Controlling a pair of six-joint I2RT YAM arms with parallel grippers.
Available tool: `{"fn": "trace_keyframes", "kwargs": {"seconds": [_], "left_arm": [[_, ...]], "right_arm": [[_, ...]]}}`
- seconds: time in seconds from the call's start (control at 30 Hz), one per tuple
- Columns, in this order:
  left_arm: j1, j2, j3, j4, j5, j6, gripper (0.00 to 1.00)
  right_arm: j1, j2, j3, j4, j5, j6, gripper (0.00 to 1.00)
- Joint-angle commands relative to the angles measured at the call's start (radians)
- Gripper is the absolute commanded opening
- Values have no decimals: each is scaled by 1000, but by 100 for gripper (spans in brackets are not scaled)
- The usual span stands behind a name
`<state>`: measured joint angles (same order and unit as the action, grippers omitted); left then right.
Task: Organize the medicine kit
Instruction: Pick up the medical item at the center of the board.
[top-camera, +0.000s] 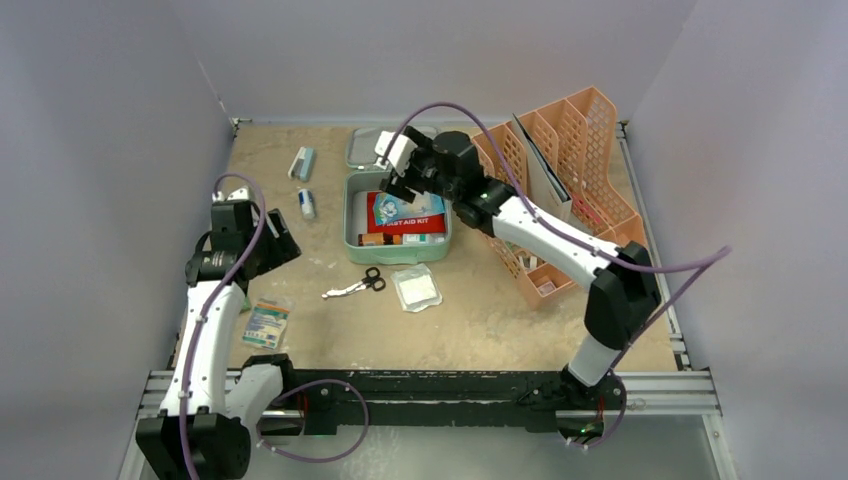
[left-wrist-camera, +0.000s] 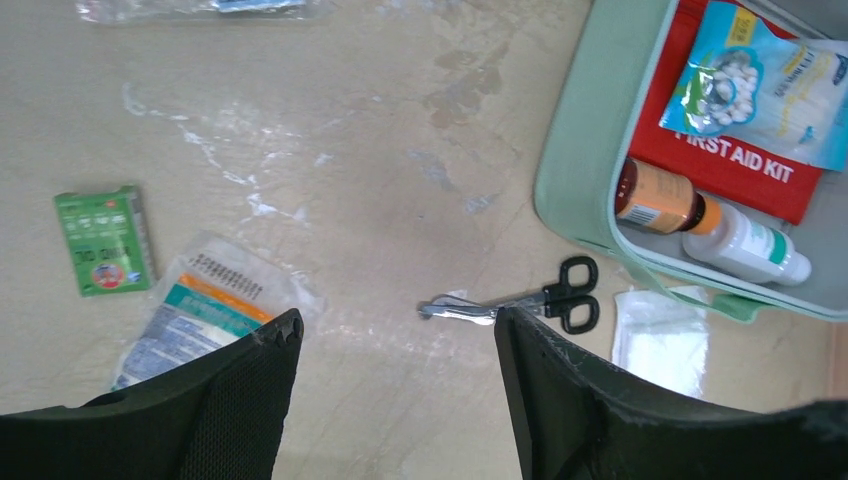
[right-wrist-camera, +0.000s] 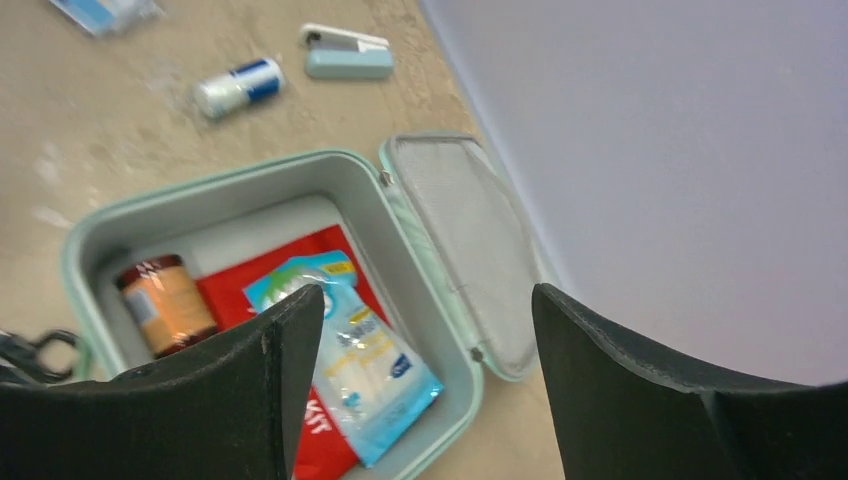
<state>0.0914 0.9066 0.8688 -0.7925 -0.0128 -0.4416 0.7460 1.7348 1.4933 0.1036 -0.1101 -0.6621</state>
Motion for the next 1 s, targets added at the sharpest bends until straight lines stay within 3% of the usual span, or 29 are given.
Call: {"fn": "trace_keyframes", "kwargs": {"seconds": [0.0, 0.07, 0.17, 0.3, 0.43, 0.57, 0.97], "left_arm": [[2, 57, 66, 63, 125, 10, 68], [2, 92, 87, 101, 144, 7, 68], [1, 205, 172, 133, 155, -6, 68], [2, 382, 295, 156, 128, -14, 66], [2, 541, 368, 252, 105, -13, 60], [2, 725, 483, 292, 42, 4, 54], [2, 1045, 587, 330, 85, 71, 52]], "right_arm": [[11, -110, -66, 73, 7, 345, 80], [16, -160, -77, -11, 41, 416, 84], [17, -233, -104, -125, 101, 525, 98], [16, -332, -158, -232, 167, 617, 99], [19, -419, -187, -322, 118, 765, 99], [19, -490, -267, -300, 60, 896, 99], [26, -496, -289, -314, 59, 942, 99]]}}
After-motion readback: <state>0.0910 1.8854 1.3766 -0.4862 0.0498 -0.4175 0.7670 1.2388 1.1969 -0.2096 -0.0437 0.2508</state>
